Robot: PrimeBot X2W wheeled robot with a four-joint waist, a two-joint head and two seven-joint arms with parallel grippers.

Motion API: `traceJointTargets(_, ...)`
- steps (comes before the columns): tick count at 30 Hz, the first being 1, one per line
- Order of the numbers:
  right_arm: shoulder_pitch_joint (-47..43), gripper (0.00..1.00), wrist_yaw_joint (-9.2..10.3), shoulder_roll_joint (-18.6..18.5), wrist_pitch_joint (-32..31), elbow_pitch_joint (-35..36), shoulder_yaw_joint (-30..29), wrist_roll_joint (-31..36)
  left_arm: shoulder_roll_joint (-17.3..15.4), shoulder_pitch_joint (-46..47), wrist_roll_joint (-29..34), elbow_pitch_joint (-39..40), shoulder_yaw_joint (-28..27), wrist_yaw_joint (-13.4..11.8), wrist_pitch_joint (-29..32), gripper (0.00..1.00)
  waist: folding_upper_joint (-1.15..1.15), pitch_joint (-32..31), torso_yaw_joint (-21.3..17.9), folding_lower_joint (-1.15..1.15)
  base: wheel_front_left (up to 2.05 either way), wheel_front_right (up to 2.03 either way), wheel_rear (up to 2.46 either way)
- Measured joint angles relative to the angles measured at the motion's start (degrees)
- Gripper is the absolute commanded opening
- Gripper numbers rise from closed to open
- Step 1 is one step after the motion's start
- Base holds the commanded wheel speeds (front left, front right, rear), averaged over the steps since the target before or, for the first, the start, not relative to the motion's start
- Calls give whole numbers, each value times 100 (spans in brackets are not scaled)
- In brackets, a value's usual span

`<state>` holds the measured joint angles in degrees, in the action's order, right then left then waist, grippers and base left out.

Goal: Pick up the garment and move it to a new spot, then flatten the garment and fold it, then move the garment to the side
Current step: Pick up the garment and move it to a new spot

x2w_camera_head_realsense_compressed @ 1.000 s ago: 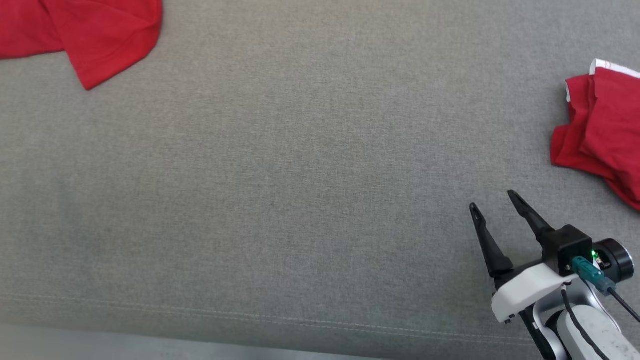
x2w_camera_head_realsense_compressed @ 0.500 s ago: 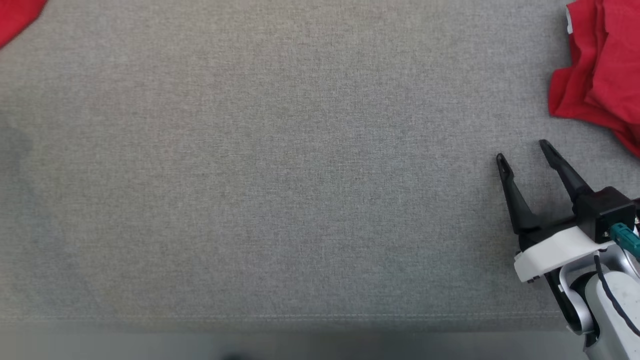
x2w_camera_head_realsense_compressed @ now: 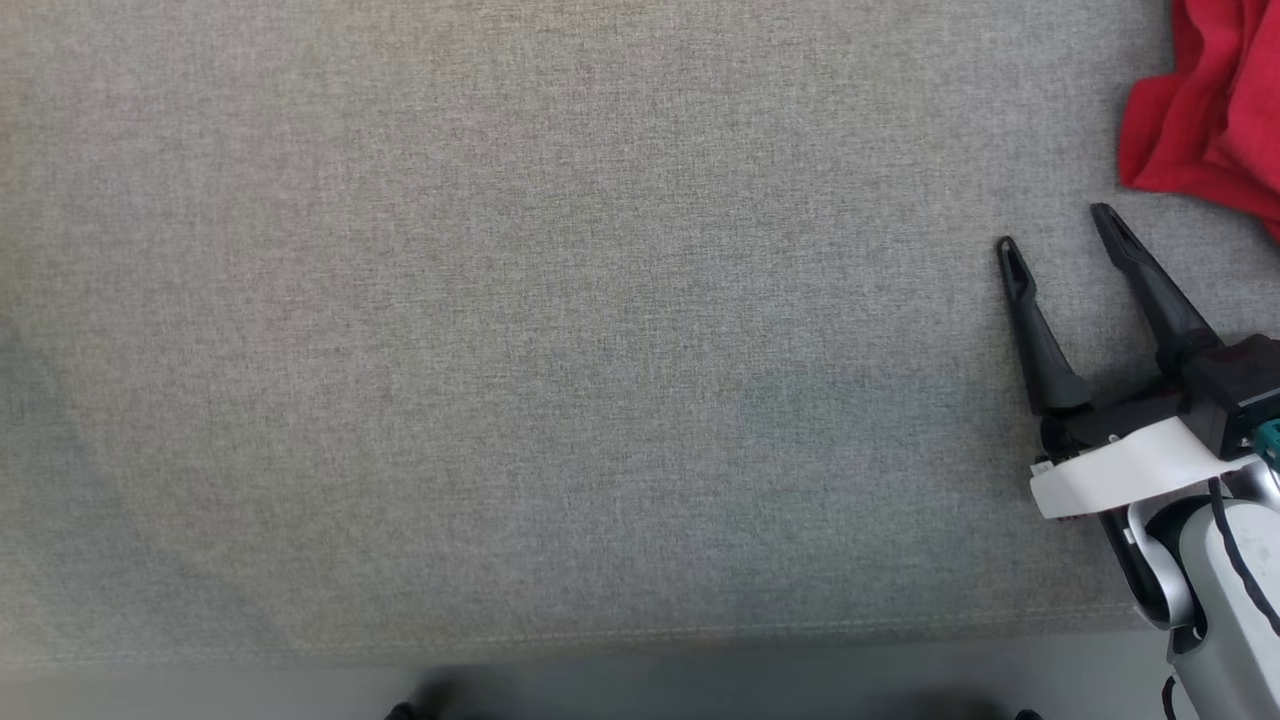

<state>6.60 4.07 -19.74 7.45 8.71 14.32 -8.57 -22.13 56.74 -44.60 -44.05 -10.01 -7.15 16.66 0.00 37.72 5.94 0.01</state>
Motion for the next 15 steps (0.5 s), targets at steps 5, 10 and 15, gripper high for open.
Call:
traceJointTargets(5,14,100,0,15,7,33,29,0,-21,236,62,-276,58,0,91,100,0,31,-40,0,0,0,0)
traceJointTargets(10,26,100,0,33,8,70,34,0,55,433,71,-530,98,0,151,100,0,74,-85,0,0,0,0)
traceJointTargets(15,29,100,0,35,7,103,33,0,156,608,119,-706,108,0,256,100,0,100,-113,0,0,0,0)
